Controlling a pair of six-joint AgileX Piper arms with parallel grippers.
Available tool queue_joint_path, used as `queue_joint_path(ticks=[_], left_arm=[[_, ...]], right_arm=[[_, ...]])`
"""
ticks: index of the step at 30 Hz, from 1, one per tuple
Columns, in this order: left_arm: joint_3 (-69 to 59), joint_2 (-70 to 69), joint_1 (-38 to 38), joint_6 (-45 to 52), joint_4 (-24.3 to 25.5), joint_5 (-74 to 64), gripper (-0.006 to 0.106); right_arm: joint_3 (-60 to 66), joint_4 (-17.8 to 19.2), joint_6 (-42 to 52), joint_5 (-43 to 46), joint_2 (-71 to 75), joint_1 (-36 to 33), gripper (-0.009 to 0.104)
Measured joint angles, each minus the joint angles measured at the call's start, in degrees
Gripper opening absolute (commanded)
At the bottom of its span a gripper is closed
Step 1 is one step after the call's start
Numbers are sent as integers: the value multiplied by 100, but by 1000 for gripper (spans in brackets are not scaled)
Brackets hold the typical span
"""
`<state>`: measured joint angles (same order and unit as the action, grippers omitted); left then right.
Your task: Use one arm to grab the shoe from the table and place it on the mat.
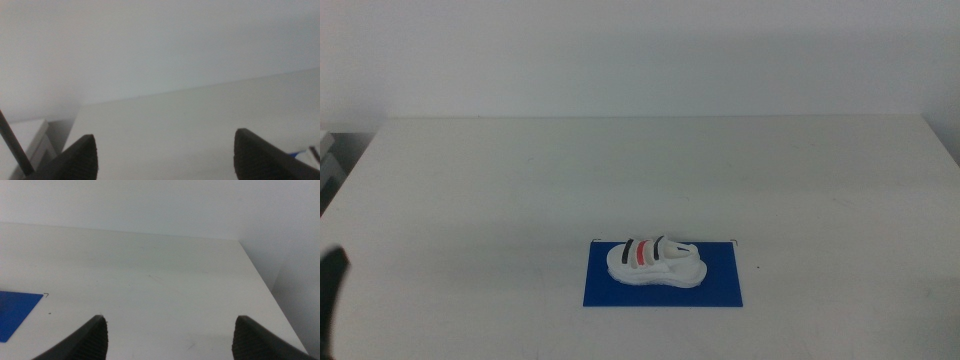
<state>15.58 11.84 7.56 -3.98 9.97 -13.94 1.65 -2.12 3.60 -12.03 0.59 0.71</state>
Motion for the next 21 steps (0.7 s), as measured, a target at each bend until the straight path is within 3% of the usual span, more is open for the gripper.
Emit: queue_joint_path(ticks=[10, 21], left_arm=[[-1663, -797, -429, 0, -545, 1216, 94], [-1715, -1252, -453, 0, -611, 1004, 94]], right_arm=[[0, 0, 0, 0, 0, 0, 64], [0, 0, 0, 0, 0, 0, 64]])
